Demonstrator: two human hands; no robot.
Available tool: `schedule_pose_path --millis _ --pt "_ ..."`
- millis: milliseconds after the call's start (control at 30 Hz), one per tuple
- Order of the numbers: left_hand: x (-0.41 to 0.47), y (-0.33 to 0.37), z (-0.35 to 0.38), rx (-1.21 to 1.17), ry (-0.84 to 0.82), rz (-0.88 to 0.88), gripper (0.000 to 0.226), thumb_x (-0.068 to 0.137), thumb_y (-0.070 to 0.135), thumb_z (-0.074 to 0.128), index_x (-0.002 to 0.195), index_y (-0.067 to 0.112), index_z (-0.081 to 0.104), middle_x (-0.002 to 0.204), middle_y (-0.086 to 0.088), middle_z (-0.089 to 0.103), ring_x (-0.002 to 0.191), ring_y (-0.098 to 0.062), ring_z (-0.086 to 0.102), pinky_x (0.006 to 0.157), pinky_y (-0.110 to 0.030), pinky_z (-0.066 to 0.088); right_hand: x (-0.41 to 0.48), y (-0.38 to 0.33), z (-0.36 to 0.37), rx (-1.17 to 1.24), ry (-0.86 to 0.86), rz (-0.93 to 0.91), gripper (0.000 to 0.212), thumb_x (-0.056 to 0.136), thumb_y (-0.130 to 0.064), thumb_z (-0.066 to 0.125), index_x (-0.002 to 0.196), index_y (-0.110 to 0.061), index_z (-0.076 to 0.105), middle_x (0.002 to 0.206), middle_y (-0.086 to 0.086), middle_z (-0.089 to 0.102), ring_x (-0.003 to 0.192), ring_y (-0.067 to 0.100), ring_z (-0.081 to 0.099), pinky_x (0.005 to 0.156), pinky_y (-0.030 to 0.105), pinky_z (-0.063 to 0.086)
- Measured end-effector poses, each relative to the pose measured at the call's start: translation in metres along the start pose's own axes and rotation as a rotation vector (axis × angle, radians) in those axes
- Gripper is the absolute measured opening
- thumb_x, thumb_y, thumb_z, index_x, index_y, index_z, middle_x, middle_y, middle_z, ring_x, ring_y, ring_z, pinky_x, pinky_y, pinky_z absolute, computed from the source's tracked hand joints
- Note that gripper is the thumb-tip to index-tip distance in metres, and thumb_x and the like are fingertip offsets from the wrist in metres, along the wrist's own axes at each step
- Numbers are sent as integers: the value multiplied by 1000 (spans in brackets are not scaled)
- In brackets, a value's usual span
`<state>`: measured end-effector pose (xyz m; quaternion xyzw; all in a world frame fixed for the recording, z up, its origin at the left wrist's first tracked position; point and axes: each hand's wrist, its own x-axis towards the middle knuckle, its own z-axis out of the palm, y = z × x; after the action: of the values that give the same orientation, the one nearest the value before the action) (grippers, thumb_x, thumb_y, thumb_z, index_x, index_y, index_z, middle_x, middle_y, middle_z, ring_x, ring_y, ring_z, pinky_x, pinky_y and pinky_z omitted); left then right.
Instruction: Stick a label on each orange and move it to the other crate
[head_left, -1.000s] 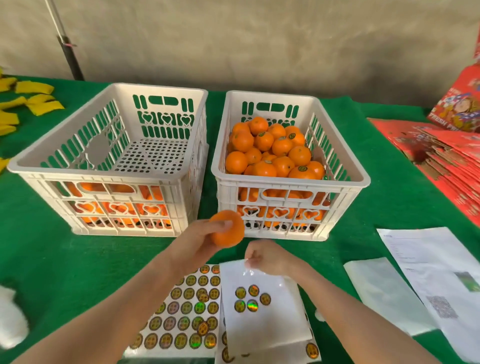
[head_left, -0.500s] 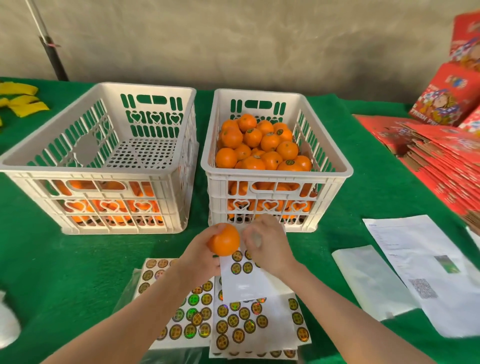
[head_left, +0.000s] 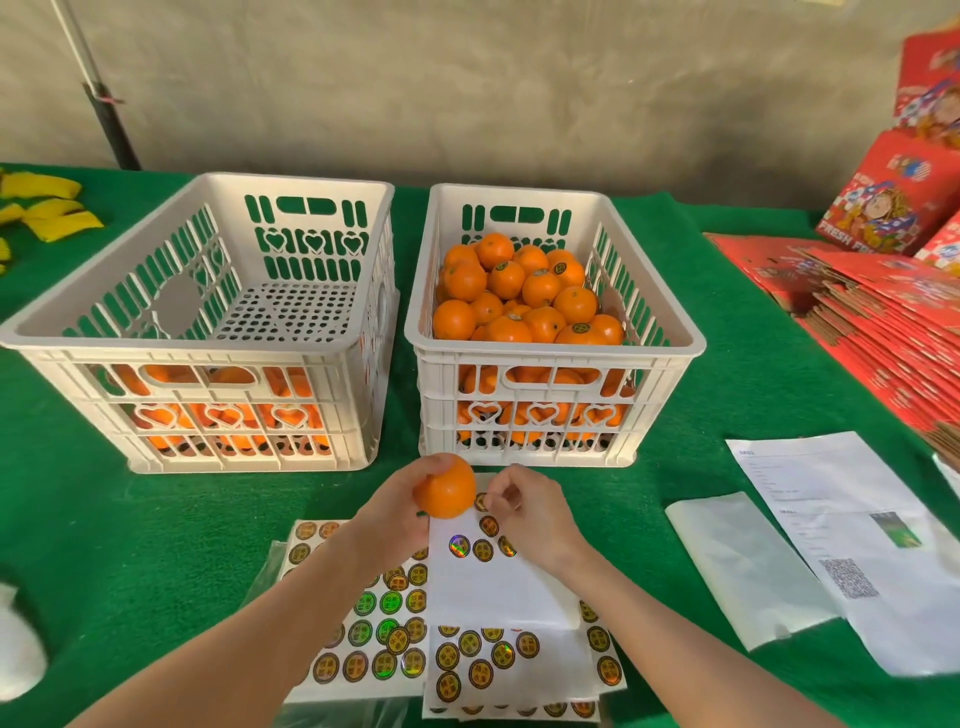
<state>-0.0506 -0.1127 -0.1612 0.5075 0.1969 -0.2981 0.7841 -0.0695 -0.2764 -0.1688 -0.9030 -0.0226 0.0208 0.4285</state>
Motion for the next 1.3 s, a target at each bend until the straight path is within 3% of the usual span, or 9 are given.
schedule_pose_path --millis 67,133,233,300,400,500,633,867,1300 --pt "-4 1 -1 157 47 68 73 56 37 71 122 22 44 127 -10 47 118 -33 47 103 -48 37 3 -1 -6 92 44 66 21 89 -4 55 74 -19 57 77 -9 60 74 8 55 65 10 39" --pt "-9 7 -2 321 64 154 64 52 35 79 109 24 50 123 -5 51 119 -30 47 110 -48 31 5 -4 -16 173 84 73 21 89 -3 54 74 -17 58 78 -4 61 78 13 57 74 19 46" --pt "-18 22 -1 338 -70 235 53 58 24 81 105 25 55 120 -6 58 110 -26 55 93 -37 47 6 -18 -38 293 59 12 22 91 -5 57 73 -18 57 73 1 57 71 15 56 79 40 50" --pt "-23 31 3 285 -145 255 56 60 15 82 110 23 57 119 -5 58 109 -26 56 81 -31 51 8 -31 -54 319 11 -74 23 90 -6 59 74 -21 58 68 -4 55 69 15 56 78 41 50" --pt "-28 41 10 207 -198 271 60 64 20 73 121 22 55 122 -6 56 112 -29 55 78 -32 53 10 -52 -73 289 -57 -221 21 89 -5 62 79 -24 60 66 -15 53 70 14 52 71 35 47" --pt "-32 47 17 124 -256 253 61 73 28 75 127 16 52 118 -9 58 105 -27 57 71 -29 54 10 -72 -83 200 -113 -363 22 87 -4 64 82 -26 60 69 -15 54 67 7 50 65 23 44" --pt "-34 53 27 70 -271 251 59 80 39 60 130 10 49 107 -10 60 90 -20 58 66 -26 52 9 -90 -90 -28 -147 -475 21 86 -5 64 78 -24 57 79 1 58 71 11 52 66 31 47" --pt "-34 58 35 86 -222 267 66 78 39 62 135 10 47 116 -14 55 94 -22 56 62 -25 52 16 -110 -99 -390 -185 -527 12 87 -10 57 83 -19 51 89 -1 50 83 15 46 76 36 44" --pt "-33 59 37 -12 -223 238 52 77 38 62 121 12 52 102 -11 57 85 -20 57 57 -24 51 22 -123 -95 -629 -156 -590 7 90 -19 49 86 -22 46 91 -4 47 84 14 45 68 33 43"
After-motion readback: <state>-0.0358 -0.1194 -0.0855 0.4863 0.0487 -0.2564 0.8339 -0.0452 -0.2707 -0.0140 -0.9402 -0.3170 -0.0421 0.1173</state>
